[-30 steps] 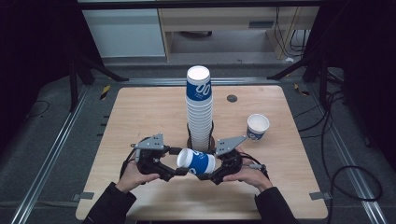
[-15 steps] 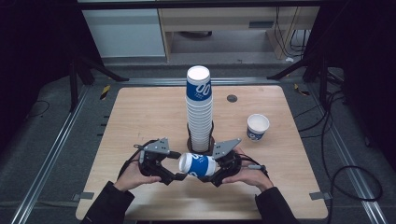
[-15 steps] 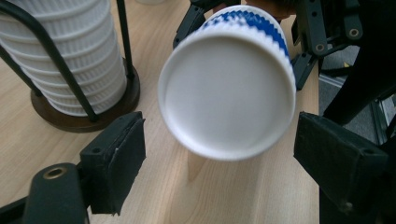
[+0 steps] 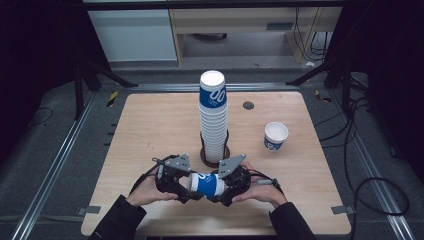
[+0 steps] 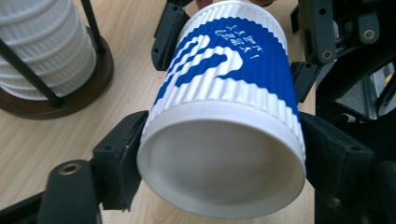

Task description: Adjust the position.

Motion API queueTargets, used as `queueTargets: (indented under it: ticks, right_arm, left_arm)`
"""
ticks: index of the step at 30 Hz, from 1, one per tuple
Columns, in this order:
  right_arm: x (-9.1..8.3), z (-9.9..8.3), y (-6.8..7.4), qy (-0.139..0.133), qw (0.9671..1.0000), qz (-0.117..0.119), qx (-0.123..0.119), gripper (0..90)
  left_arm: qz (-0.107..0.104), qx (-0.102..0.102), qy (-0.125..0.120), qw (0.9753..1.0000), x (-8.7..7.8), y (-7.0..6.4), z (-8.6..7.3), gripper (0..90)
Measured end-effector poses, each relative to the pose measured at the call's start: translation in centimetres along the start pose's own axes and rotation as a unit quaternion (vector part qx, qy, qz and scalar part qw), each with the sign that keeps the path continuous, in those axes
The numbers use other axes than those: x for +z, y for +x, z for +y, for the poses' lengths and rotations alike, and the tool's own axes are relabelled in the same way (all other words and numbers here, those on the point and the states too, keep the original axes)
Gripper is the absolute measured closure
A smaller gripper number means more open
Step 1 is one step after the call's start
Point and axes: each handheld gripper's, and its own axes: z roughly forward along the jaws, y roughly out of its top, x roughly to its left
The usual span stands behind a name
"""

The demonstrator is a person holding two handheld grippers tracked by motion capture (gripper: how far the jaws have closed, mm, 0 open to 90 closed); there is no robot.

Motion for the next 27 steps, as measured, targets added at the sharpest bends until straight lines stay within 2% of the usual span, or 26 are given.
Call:
queueTargets:
  ticks: [7, 14, 18, 22, 27]
  right_arm:
    - [0.1, 0.0, 0.0, 0.004, 1.0000, 0.000, -0.004, 14.9]
    - [-0.3, 0.1, -0.1, -0.019, 0.9998, -0.002, 0.004, 8.3]
    - [-1.1, 0.2, -0.4, -0.042, 0.9990, -0.013, 0.009, 7.8]
    - [-2.5, 0.2, -0.8, -0.074, 0.9967, -0.026, 0.023, 7.1]
    - [-4.2, 0.0, -1.4, -0.111, 0.9924, -0.032, 0.042, 7.2]
  left_arm:
    - [0.001, 0.009, 0.001, 1.0000, 0.0, -0.1, 0.0, 25.0]
    - [0.000, 0.009, -0.014, 0.9999, -0.5, 0.1, 0.0, 26.0]
    - [0.006, 0.006, -0.028, 0.9996, -1.1, 0.3, -0.1, 26.0]
    - [0.012, -0.003, -0.046, 0.9989, -2.0, 0.8, -0.4, 26.0]
    - [0.013, -0.018, -0.088, 0.9959, -3.3, 1.5, -0.8, 25.9]
